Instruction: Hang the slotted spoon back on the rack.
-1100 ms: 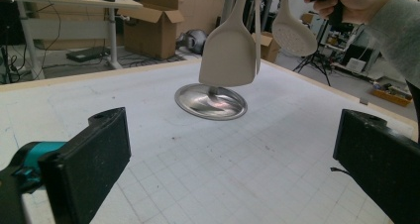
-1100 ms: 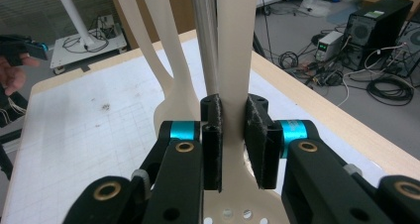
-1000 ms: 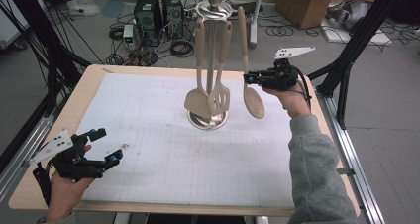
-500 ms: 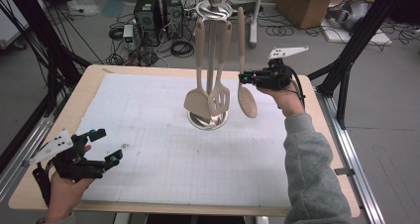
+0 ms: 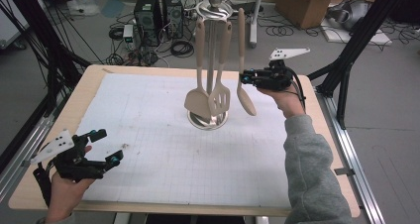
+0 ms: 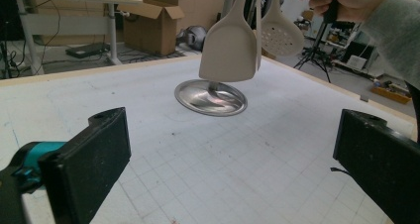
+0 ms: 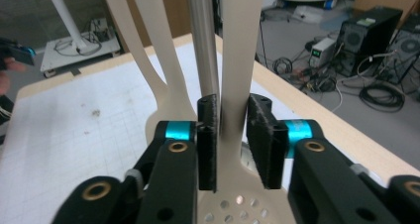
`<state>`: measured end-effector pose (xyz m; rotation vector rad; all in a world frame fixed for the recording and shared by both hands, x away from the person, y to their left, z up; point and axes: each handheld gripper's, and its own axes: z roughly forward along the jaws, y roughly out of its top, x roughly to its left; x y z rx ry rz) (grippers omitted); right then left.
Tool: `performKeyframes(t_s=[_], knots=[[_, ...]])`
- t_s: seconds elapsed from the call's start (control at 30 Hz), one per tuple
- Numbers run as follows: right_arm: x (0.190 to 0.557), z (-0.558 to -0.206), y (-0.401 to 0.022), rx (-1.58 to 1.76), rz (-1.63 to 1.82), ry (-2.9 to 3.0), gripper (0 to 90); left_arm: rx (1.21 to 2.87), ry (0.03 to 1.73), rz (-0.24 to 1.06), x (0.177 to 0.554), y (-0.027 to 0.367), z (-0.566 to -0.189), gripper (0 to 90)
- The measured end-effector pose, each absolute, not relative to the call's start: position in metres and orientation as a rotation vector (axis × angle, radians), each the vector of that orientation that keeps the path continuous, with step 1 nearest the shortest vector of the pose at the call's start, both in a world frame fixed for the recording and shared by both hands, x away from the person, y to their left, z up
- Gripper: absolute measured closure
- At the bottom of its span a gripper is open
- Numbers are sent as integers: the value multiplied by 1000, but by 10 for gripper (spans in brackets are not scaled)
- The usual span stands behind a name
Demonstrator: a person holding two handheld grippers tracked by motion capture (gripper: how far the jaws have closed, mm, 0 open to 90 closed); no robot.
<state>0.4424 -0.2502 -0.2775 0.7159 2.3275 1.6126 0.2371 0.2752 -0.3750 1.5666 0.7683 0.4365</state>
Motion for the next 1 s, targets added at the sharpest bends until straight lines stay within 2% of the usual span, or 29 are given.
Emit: performKeyframes(t_s=[0.13, 0.4, 0.5, 0.57, 1.0], knots=[[435, -270, -253, 691, 1609, 2273, 627, 1567, 771, 436, 238, 276, -375, 17], [416, -269, -263, 721, 1590, 2129, 374, 1561, 771, 438, 237, 276, -374, 17], [414, -272, -265, 774, 1536, 2150, 242, 1560, 769, 441, 237, 276, -373, 18], [411, -271, -265, 779, 1490, 2145, 197, 1557, 774, 443, 236, 277, -373, 17], [384, -260, -264, 743, 1495, 2065, 160, 1548, 768, 453, 234, 280, -369, 17]])
